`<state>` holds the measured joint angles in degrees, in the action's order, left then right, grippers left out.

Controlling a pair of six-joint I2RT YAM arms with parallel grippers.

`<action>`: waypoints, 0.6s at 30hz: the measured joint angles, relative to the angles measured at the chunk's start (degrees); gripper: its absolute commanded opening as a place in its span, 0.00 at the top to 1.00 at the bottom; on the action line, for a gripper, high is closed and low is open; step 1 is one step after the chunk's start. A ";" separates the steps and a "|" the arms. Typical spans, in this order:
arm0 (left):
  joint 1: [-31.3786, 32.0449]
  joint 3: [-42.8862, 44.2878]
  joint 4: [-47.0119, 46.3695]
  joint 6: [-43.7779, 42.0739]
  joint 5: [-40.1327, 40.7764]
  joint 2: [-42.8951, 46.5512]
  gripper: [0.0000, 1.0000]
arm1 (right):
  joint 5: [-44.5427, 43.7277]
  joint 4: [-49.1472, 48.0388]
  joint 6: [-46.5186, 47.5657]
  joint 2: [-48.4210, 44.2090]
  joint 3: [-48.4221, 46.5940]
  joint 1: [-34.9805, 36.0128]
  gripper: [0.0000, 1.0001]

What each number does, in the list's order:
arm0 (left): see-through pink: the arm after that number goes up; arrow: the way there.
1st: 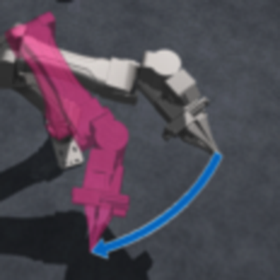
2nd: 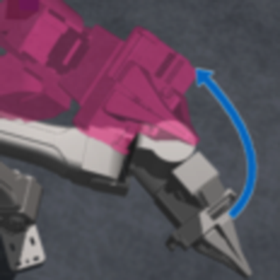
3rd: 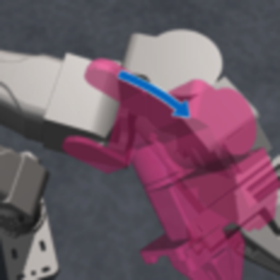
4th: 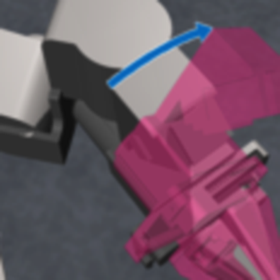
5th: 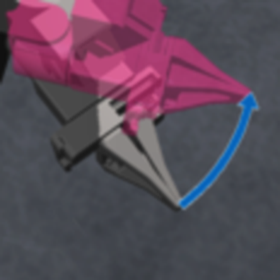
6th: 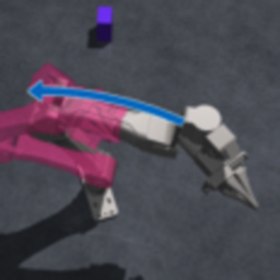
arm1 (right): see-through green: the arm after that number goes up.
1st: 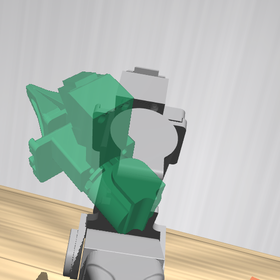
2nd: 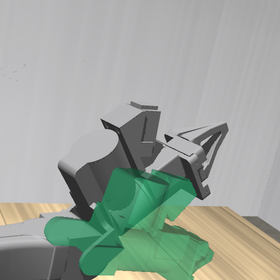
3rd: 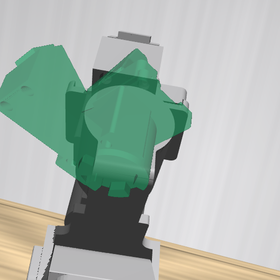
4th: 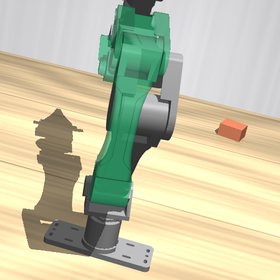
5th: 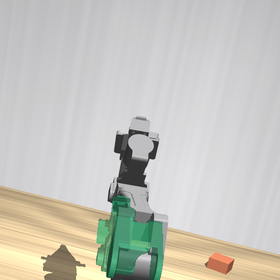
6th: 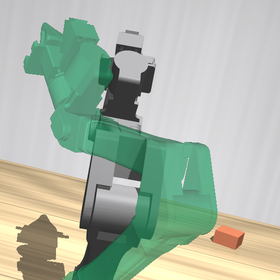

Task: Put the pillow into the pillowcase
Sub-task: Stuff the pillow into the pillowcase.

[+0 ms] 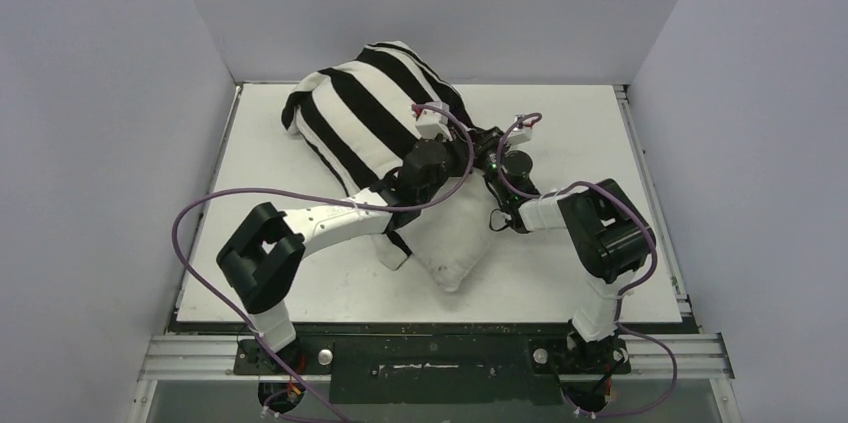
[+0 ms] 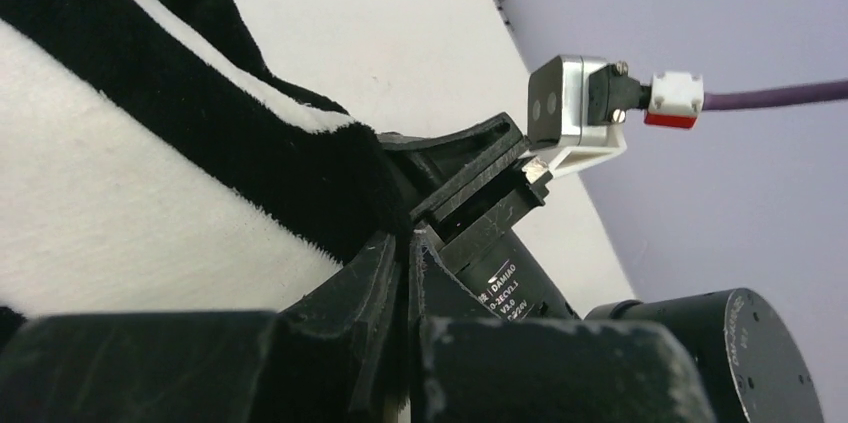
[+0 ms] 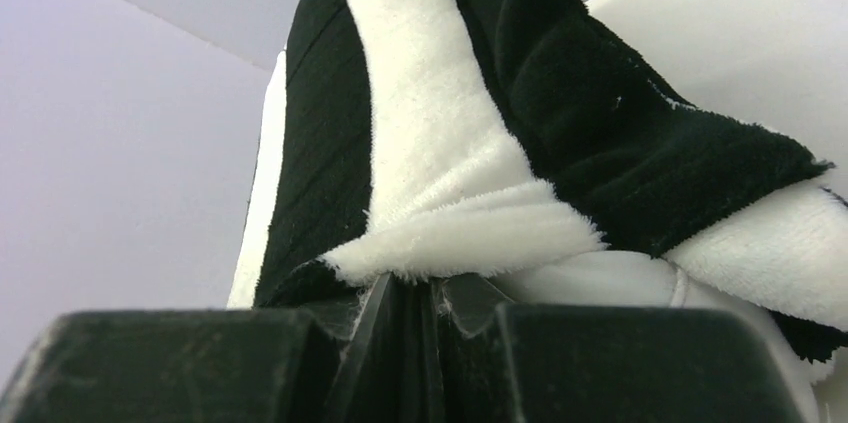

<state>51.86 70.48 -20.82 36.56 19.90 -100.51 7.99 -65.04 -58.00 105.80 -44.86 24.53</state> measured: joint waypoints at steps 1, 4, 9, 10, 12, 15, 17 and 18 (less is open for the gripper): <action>-0.31 -1.51 -1.51 1.11 -0.04 0.59 1.00 | -1.46 0.04 0.31 -0.04 0.00 0.42 0.97; -2.32 -3.61 -3.78 4.00 -2.89 1.18 0.86 | -3.69 0.35 1.16 -0.15 0.00 0.94 0.82; -6.67 -2.03 -0.31 5.03 -14.56 2.64 0.57 | -3.61 2.73 3.48 -2.80 1.33 -1.46 0.57; -6.97 -1.01 1.70 4.44 -16.33 3.48 0.54 | -3.37 4.52 4.44 -4.46 1.88 -2.29 0.52; -7.54 0.92 5.75 3.10 -19.08 5.70 0.50 | -2.40 8.81 6.54 -8.50 3.04 -4.07 0.43; -10.05 2.34 11.19 0.50 -21.99 11.45 0.47 | 1.11 16.24 10.73 -15.43 4.09 -6.36 0.31; -12.94 2.36 14.73 -1.16 -23.15 16.13 0.47 | 3.56 21.42 14.40 -19.63 4.02 -7.45 0.24; -14.56 2.23 16.46 -1.90 -23.41 18.47 0.47 | 4.55 24.81 16.92 -22.05 3.85 -7.87 0.20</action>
<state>37.30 72.71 -4.36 34.65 -3.51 -82.04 12.53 -40.23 -41.08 83.74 -41.01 16.67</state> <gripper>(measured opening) 0.529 0.706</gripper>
